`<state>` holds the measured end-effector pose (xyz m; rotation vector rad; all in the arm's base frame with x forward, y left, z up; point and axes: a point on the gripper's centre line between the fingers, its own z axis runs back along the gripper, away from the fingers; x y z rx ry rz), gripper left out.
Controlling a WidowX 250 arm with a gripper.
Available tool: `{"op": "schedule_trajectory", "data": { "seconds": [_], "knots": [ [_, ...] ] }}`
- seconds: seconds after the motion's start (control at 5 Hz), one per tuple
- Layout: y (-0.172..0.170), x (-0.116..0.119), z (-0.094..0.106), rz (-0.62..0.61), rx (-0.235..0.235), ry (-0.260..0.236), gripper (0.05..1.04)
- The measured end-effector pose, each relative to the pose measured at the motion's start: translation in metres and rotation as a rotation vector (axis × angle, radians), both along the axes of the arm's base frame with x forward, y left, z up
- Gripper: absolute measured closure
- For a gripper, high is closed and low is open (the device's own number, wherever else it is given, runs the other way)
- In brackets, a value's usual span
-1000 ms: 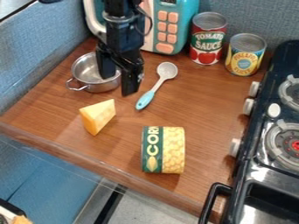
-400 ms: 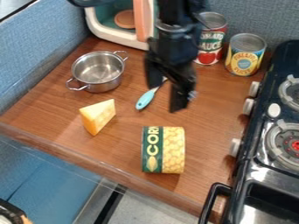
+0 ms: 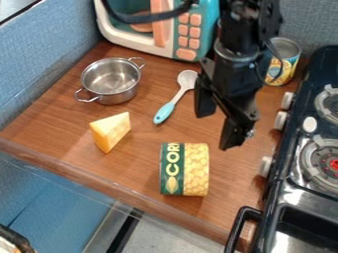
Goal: Turn the can of corn to its upright position
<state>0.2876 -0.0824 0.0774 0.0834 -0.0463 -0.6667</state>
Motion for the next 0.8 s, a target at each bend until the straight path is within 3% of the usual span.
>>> {"op": "schedule_trajectory", "data": {
  "seconds": [0.4, 0.8],
  "knots": [
    [-0.002, -0.002, -0.010, -0.013, 0.033, 0.020, 0.083],
    [-0.030, -0.032, -0.022, -0.071, 0.006, 0.068, 0.083]
  ]
}}
